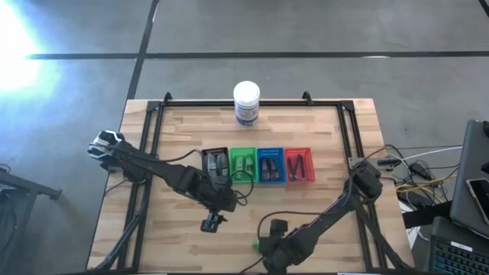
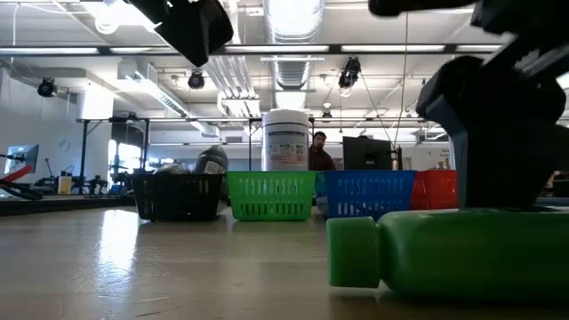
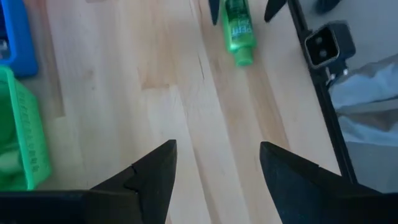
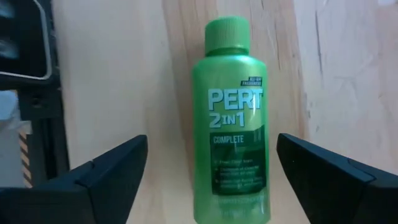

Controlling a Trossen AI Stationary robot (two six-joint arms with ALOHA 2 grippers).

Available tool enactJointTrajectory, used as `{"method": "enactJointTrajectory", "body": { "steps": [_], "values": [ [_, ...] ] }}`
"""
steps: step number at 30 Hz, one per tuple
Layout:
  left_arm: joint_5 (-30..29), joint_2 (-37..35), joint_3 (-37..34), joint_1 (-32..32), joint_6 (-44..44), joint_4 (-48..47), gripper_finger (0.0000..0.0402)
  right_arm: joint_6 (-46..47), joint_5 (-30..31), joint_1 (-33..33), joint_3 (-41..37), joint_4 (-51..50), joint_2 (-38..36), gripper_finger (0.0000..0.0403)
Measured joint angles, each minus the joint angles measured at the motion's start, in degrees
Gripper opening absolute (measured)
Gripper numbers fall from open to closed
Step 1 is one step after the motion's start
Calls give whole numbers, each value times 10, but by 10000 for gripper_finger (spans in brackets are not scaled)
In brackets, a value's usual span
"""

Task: Pick & Place Travel size toiletries
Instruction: Put the green shampoo into the green bin

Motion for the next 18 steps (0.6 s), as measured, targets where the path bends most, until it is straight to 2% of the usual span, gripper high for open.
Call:
{"method": "enactJointTrajectory", "body": {
  "steps": [5,12,18],
  "values": [
    [0,-4,0,-2,6,-31,234,13,-7,-10,0,-4,8,311],
    [0,-15,-8,-9,24,-65,234,10,-20,-34,0,-7,5,211],
    [-63,-109,-91,-13,-5,-50,234,14,-6,-55,-2,-29,-33,135]
  ]
}}
